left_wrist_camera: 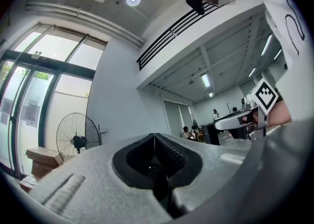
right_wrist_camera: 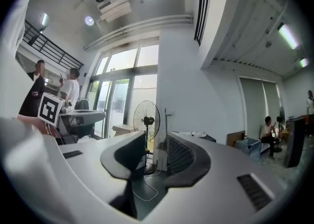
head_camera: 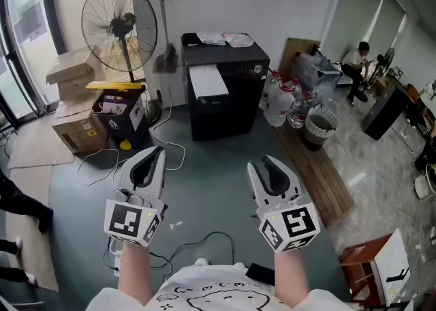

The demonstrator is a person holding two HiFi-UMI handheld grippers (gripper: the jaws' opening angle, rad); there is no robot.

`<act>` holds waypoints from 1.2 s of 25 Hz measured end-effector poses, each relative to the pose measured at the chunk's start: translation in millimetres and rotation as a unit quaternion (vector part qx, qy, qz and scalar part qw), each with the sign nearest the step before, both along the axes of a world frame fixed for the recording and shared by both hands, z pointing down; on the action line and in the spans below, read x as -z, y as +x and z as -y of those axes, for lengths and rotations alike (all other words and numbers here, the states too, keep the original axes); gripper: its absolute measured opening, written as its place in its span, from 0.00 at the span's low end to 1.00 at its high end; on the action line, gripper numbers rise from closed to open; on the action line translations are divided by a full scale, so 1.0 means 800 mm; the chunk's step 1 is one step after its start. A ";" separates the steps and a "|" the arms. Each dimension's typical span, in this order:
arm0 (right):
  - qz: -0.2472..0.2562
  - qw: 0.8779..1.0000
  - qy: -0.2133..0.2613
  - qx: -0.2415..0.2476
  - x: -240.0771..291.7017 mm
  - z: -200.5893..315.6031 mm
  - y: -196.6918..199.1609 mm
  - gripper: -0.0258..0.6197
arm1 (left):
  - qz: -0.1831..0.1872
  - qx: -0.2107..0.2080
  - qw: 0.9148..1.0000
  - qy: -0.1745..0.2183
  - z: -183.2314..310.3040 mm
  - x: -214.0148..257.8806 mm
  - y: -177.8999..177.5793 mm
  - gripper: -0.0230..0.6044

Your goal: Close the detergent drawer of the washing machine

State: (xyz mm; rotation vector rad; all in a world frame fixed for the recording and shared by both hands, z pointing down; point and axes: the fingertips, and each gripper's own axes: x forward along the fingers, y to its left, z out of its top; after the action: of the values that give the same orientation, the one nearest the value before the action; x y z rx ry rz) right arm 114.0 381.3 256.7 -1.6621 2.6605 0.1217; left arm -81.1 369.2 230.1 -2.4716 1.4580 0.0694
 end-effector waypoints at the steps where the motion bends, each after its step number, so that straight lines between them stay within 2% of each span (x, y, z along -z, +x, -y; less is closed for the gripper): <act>1: -0.004 1.000 -0.003 -0.005 -0.001 0.001 -0.006 0.25 | 0.001 -0.004 1.000 0.001 0.003 0.000 -0.005 0.06; 3: -0.014 1.000 -0.009 -0.019 -0.006 0.002 -0.016 0.38 | 0.004 -0.010 1.000 0.002 0.008 0.000 -0.016 0.06; 6: -0.019 0.999 -0.014 -0.035 -0.011 0.003 -0.027 0.47 | 0.007 -0.021 1.000 0.004 0.013 -0.001 -0.025 0.06; 11: -0.021 0.998 -0.026 -0.049 -0.017 0.009 -0.045 0.47 | 0.007 -0.022 1.000 0.008 0.023 -0.003 -0.043 0.06; 15: -0.034 0.998 -0.027 -0.054 -0.024 0.018 -0.054 0.47 | -0.014 -0.006 1.000 0.007 0.032 -0.009 -0.064 0.07; 25: -0.027 0.998 -0.036 -0.039 -0.039 0.080 -0.058 0.47 | -0.004 0.007 1.000 -0.007 0.087 -0.022 -0.067 0.07; 30: -0.023 0.998 -0.039 -0.035 -0.045 0.133 -0.051 0.47 | 0.004 0.003 1.000 -0.013 0.136 -0.027 -0.053 0.07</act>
State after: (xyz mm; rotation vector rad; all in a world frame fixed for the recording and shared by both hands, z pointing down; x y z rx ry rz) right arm 73.1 275.0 292.8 -1.7965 2.6739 0.0576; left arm -123.2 260.6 252.0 -2.4854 1.4715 0.0390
